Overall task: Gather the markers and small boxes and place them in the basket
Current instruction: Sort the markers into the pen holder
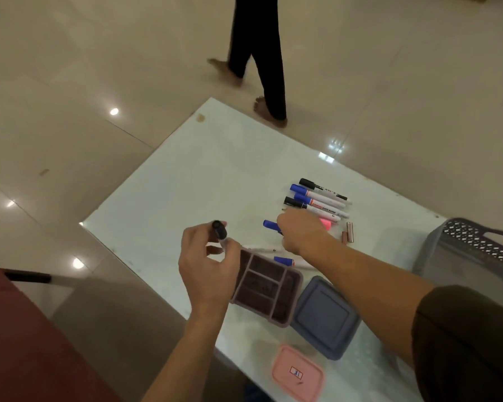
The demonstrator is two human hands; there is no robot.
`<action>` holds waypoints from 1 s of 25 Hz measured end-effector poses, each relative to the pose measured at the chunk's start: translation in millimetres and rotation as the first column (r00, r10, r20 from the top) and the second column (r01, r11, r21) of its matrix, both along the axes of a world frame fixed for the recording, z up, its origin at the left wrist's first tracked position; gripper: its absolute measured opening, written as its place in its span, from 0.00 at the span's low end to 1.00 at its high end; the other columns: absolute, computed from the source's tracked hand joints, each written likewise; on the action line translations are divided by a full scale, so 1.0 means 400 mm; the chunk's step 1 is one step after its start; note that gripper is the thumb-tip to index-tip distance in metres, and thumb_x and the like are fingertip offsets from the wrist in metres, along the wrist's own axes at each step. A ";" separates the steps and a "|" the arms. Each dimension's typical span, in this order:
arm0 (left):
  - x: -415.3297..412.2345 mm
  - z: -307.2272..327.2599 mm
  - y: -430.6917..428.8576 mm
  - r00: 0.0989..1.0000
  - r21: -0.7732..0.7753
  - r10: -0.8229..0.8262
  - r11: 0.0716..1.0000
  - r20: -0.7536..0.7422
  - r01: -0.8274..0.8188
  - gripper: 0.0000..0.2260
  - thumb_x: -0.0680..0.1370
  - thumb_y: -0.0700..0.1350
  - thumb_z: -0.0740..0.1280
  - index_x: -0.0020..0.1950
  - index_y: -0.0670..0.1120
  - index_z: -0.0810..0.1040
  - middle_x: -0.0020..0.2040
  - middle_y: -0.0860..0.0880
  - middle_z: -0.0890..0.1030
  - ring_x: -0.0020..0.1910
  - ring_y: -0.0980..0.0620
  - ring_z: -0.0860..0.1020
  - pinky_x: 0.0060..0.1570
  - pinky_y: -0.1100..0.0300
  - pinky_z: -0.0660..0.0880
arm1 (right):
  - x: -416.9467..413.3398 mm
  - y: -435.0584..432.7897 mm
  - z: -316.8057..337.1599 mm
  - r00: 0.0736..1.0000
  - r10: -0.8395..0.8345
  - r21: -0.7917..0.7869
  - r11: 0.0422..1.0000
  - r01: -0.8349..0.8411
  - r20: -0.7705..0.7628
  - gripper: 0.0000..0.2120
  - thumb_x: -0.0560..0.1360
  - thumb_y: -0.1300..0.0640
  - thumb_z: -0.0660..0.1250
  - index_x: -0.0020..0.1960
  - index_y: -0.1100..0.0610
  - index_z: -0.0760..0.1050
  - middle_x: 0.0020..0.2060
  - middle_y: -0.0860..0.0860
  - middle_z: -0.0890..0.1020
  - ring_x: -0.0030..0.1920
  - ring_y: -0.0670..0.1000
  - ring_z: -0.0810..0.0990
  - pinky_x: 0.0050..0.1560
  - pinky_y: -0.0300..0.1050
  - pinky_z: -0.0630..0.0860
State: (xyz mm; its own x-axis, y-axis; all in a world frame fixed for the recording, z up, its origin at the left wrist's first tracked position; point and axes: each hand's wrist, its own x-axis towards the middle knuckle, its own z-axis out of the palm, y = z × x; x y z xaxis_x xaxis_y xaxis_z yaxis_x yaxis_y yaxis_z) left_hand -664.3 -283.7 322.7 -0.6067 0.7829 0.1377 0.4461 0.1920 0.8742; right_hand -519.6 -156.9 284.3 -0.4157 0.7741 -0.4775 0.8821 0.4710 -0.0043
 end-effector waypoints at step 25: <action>0.104 -0.010 0.012 0.990 -0.097 -0.122 0.987 0.077 0.130 0.20 0.76 0.41 0.70 0.67 0.51 0.73 0.60 0.56 0.78 0.59 0.57 0.76 0.49 0.77 0.68 | 0.094 -0.335 0.230 0.291 -0.737 -0.246 0.525 0.815 -0.610 0.08 0.74 0.53 0.72 0.42 0.55 0.75 0.31 0.48 0.77 0.32 0.46 0.75 0.32 0.40 0.71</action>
